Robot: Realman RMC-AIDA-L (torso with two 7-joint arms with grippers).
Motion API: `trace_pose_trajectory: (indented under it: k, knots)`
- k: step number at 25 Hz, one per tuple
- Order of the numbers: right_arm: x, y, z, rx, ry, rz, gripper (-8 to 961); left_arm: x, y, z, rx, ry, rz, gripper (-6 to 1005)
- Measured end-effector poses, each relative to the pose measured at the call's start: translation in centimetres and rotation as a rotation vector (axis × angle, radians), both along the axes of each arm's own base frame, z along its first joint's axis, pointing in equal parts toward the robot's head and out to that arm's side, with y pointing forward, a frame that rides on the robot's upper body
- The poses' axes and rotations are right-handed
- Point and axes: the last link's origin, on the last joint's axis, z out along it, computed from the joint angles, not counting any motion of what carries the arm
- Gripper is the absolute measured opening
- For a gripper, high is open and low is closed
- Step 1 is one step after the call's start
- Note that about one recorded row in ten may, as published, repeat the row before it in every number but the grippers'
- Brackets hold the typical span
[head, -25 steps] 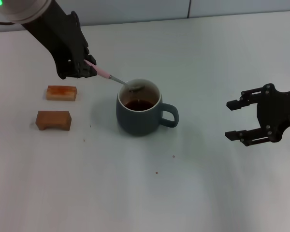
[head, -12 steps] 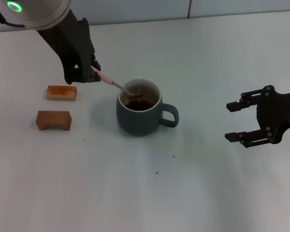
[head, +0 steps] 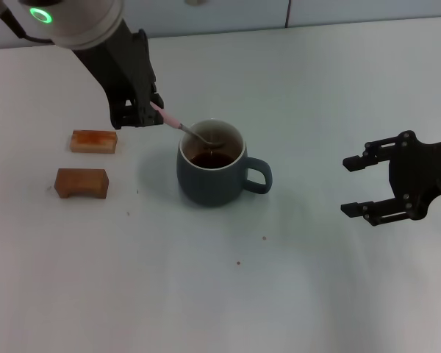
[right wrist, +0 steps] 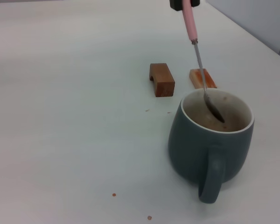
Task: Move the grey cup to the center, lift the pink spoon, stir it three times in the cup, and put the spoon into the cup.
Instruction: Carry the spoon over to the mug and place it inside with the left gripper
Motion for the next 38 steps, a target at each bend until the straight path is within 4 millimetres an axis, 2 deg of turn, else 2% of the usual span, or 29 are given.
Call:
trace_pose_trajectory:
  k: [15, 28, 38]
  knots:
    - [-0.1, 0.0, -0.2, -0.006, 0.004, 0.000, 704, -0.7, 0.7, -2.8, -0.011, 0.029, -0.012, 210]
    - [-0.2, 0.3, -0.4, -0.009, 0.009, -0.002, 704, -1.0, 0.8, -3.4, -0.007, 0.055, -0.016, 216]
    - [-0.1, 0.3, -0.3, -0.007, 0.007, -0.002, 704, -0.9, 0.7, -3.0, 0.006, 0.109, -0.018, 220]
